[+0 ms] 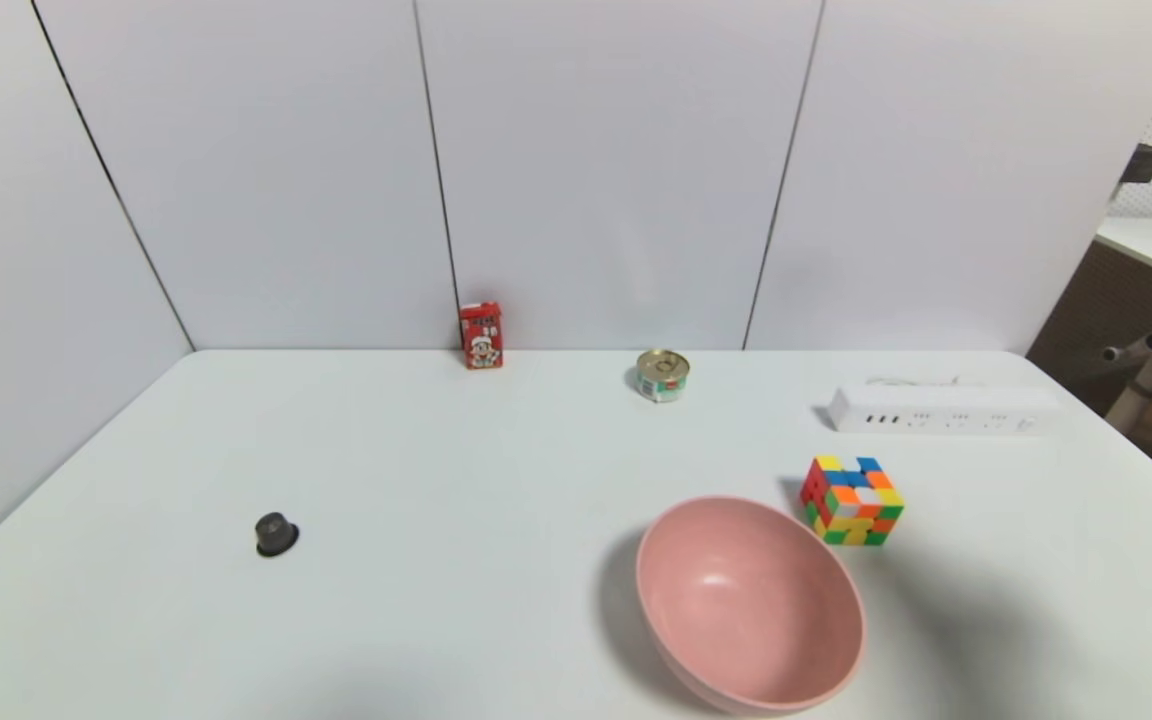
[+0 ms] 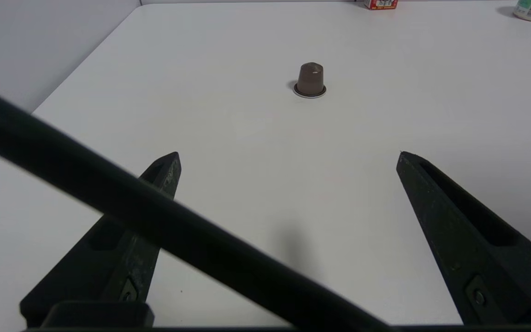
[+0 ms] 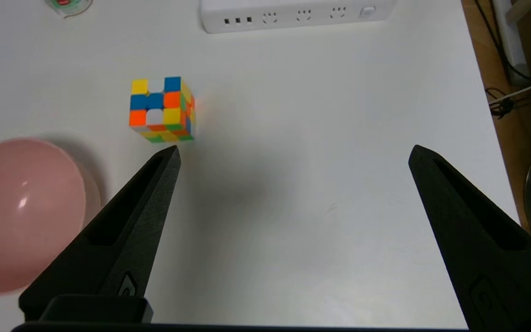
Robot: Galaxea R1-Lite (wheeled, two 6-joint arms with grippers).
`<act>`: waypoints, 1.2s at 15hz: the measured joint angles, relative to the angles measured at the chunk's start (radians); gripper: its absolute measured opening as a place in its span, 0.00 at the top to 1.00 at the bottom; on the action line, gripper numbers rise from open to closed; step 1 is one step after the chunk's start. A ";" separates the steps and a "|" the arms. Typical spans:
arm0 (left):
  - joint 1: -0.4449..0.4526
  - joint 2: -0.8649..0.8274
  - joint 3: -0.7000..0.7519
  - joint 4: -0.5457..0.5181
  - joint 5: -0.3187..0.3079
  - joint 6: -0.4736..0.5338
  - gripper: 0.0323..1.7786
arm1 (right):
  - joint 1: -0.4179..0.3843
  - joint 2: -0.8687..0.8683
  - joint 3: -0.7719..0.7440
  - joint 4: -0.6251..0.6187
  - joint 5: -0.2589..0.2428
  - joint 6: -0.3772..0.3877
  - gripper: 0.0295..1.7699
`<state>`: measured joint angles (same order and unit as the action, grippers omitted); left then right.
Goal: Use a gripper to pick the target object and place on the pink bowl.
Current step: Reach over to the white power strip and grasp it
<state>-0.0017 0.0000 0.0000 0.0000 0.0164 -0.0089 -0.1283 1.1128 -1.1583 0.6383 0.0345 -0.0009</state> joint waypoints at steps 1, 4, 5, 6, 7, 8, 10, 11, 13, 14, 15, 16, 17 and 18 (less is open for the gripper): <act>0.000 0.000 0.000 0.000 0.000 0.000 0.05 | -0.004 0.047 -0.031 0.000 0.000 -0.008 0.03; 0.000 0.000 0.000 0.000 0.000 0.000 0.05 | -0.024 0.225 -0.142 0.001 0.021 -0.075 0.03; 0.000 0.000 0.000 0.000 0.000 0.000 0.05 | -0.036 0.291 -0.192 0.002 0.045 -0.116 0.03; 0.000 0.000 0.000 0.000 0.000 0.000 0.05 | -0.052 0.353 -0.242 0.002 0.078 -0.165 0.03; 0.000 0.000 0.000 0.000 0.000 0.000 0.05 | -0.073 0.412 -0.289 0.003 0.130 -0.230 0.03; 0.000 0.000 0.000 0.000 0.000 0.000 0.05 | -0.101 0.473 -0.337 0.003 0.209 -0.316 0.03; 0.000 0.000 0.000 0.000 0.000 0.000 0.05 | -0.144 0.581 -0.426 0.004 0.391 -0.486 0.03; 0.000 0.000 0.000 0.000 0.000 0.000 0.05 | -0.160 0.637 -0.481 0.004 0.494 -0.566 0.03; 0.000 0.000 0.000 0.000 0.000 0.000 0.05 | -0.173 0.739 -0.590 0.010 0.654 -0.677 0.03; 0.000 0.000 0.000 0.000 0.000 0.000 0.05 | -0.176 0.791 -0.650 0.026 0.711 -0.726 0.03; 0.000 0.000 0.000 0.000 0.000 0.000 0.05 | -0.176 0.838 -0.701 0.052 0.741 -0.773 0.03; 0.000 0.000 0.000 0.000 0.000 0.000 0.05 | -0.176 0.885 -0.741 0.080 0.758 -0.837 0.03; 0.000 0.000 0.000 0.000 0.000 0.000 0.05 | -0.176 0.925 -0.763 0.098 0.764 -0.905 0.03; 0.000 0.000 0.000 0.000 0.000 0.000 0.05 | -0.177 0.962 -0.776 0.112 0.767 -0.981 0.03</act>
<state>-0.0017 0.0000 0.0000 0.0000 0.0162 -0.0089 -0.3057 2.0749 -1.9343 0.7500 0.8015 -0.9819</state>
